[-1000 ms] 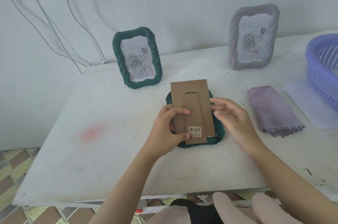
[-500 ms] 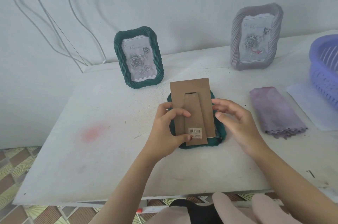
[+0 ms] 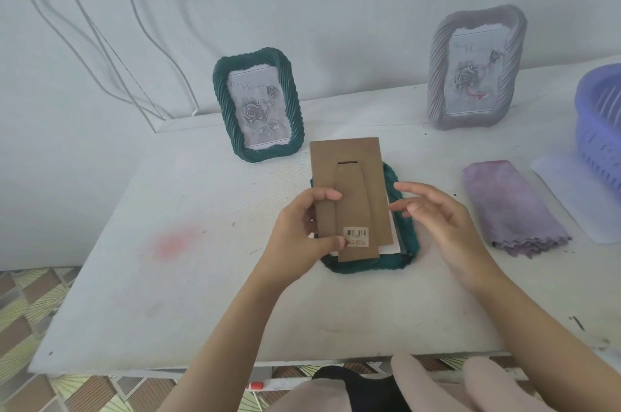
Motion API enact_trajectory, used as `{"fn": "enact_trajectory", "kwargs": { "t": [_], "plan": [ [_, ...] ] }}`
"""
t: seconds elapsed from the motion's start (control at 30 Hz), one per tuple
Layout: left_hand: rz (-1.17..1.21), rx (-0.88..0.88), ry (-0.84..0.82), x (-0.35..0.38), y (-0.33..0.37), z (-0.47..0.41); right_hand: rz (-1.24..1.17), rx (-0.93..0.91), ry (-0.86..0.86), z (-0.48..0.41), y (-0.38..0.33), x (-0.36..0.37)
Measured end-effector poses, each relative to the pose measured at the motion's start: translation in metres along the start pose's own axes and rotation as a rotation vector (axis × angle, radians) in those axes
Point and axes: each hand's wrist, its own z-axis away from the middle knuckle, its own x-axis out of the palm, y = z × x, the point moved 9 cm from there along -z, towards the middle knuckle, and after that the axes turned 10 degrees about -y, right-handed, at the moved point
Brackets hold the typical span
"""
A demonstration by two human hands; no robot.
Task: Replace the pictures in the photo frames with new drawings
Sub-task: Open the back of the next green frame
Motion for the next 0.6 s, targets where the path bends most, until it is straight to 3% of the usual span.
{"fn": "enact_trajectory", "kwargs": {
  "t": [0.37,0.6],
  "plan": [
    [0.074,-0.159,0.104,-0.081,-0.018,0.035,0.186,-0.003,0.066,0.002,0.005,-0.003],
    [-0.130,-0.334,0.104,-0.104,-0.033,0.057,0.840,-0.078,0.128,0.001,-0.006,0.012]
  ]
}}
